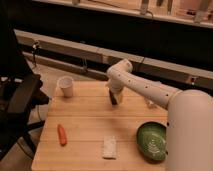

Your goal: Place the eraser on the white sponge

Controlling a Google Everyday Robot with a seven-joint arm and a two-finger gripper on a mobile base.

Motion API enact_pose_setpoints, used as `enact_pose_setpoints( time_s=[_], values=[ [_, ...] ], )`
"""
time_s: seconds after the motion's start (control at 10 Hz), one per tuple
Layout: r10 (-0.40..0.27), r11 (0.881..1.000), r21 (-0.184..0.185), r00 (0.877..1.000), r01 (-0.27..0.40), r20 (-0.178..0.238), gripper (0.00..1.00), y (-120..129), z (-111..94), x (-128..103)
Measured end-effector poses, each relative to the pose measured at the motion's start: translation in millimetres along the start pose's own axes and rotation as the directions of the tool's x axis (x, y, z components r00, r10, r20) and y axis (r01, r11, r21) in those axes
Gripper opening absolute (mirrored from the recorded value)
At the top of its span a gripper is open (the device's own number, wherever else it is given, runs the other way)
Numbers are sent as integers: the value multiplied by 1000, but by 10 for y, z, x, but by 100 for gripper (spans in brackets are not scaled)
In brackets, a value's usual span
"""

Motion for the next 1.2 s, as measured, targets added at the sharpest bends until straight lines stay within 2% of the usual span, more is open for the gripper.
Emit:
enact_pose_setpoints(
  time_s=[0.2,0.3,0.6,0.8,1.0,1.2],
  values=[
    [-11,1000,-9,999,10,-31,80,11,49,116],
    [-16,1000,-9,1000,16,-19,80,5,91,169],
    [-3,1000,-10,998,3,68,80,38,201,356],
    [-1,1000,-16,994,3,113,80,40,247,383],
    [-27,999,-38,989,33,144,80,41,308,328],
    [-65,996,-58,985,75,158,80,45,348,245]
  ],
)
